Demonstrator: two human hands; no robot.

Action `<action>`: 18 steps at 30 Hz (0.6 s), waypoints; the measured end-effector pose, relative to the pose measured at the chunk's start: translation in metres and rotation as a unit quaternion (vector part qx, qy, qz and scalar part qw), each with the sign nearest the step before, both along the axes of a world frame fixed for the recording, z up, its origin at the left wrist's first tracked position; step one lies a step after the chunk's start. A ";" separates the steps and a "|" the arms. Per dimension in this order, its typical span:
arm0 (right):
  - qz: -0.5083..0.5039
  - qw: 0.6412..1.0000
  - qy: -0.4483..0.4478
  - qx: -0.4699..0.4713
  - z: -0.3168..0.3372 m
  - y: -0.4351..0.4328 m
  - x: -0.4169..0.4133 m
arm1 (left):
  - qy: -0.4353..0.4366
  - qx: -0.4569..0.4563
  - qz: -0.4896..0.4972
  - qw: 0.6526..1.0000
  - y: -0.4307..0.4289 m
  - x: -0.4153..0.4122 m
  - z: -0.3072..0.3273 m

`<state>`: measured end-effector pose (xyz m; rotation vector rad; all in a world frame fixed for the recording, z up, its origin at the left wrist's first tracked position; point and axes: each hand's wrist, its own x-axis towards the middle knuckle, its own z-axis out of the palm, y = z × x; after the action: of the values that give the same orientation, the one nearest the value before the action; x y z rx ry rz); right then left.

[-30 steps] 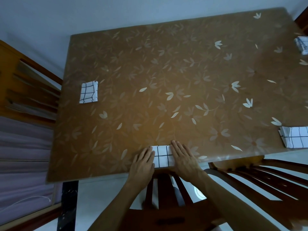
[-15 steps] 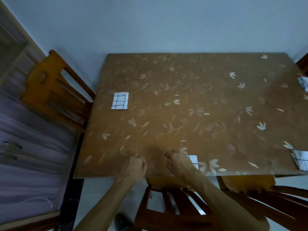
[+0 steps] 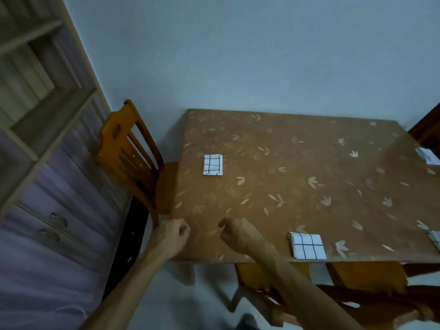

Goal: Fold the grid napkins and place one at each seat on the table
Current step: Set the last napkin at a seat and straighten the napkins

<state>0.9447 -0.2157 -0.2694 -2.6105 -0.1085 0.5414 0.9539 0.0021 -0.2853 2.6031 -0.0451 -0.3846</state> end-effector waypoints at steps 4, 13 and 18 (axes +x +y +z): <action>0.011 1.000 -0.014 -0.007 0.007 0.032 0.010 | 0.006 -0.035 0.014 0.999 0.030 0.002 0.000; -0.001 1.000 -0.016 -0.006 0.007 0.064 0.044 | 0.030 -0.042 0.019 0.998 0.061 0.023 0.001; -0.017 1.000 -0.013 0.000 0.000 0.062 0.067 | 0.032 -0.024 -0.006 0.999 0.061 0.054 -0.004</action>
<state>1.0121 -0.1540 -0.2695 -2.6141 -0.0729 0.4968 1.0076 0.0631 -0.2890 2.5425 -0.0474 -0.4657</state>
